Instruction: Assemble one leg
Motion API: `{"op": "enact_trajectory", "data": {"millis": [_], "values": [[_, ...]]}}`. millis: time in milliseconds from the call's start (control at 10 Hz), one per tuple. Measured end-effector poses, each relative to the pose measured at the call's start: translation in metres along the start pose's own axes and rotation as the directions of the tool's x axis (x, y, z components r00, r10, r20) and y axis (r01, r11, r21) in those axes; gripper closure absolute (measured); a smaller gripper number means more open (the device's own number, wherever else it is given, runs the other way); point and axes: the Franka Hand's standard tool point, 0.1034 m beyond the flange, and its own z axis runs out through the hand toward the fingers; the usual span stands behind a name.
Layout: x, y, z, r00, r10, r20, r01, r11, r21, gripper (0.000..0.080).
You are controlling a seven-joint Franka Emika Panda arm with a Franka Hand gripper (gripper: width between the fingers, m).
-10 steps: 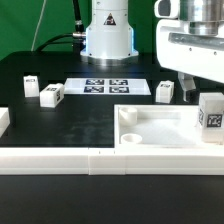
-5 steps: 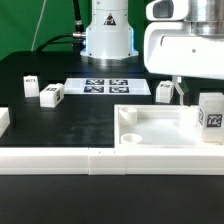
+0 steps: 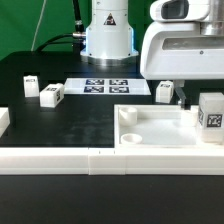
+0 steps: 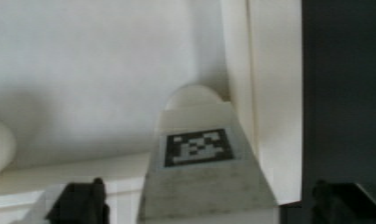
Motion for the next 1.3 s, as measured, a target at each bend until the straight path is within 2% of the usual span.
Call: {"op": "enact_trajectory", "data": {"millis": [100,200,300,600,800,1100,1300], "values": [[-0.0001,-0.0002,0.0000,1.000,0.014,0.000,-0.014,1.000,0.000,0.0389],[0.0000,0.0001,0.0000,1.000,0.014,0.000,-0.014,1.000,0.000,0.0389],[0.0001,0.0003,0.0000,1.000,0.015,0.000,-0.015,1.000,0.000,0.0509],[0.0004,0.0014,-0.0001,0.998,0.060,0.000,-0.060,0.998,0.001,0.0509],[-0.0003,0.0010,0.0004,0.968,0.251,0.002,-0.251,0.968,0.003,0.0509],[0.0003,0.0030,0.0007,0.846,0.532,0.009,-0.533,0.846,0.016,0.0508],[-0.0006,0.0015,0.0011,0.695,0.719,0.013,-0.719,0.695,0.014,0.0508]]}}
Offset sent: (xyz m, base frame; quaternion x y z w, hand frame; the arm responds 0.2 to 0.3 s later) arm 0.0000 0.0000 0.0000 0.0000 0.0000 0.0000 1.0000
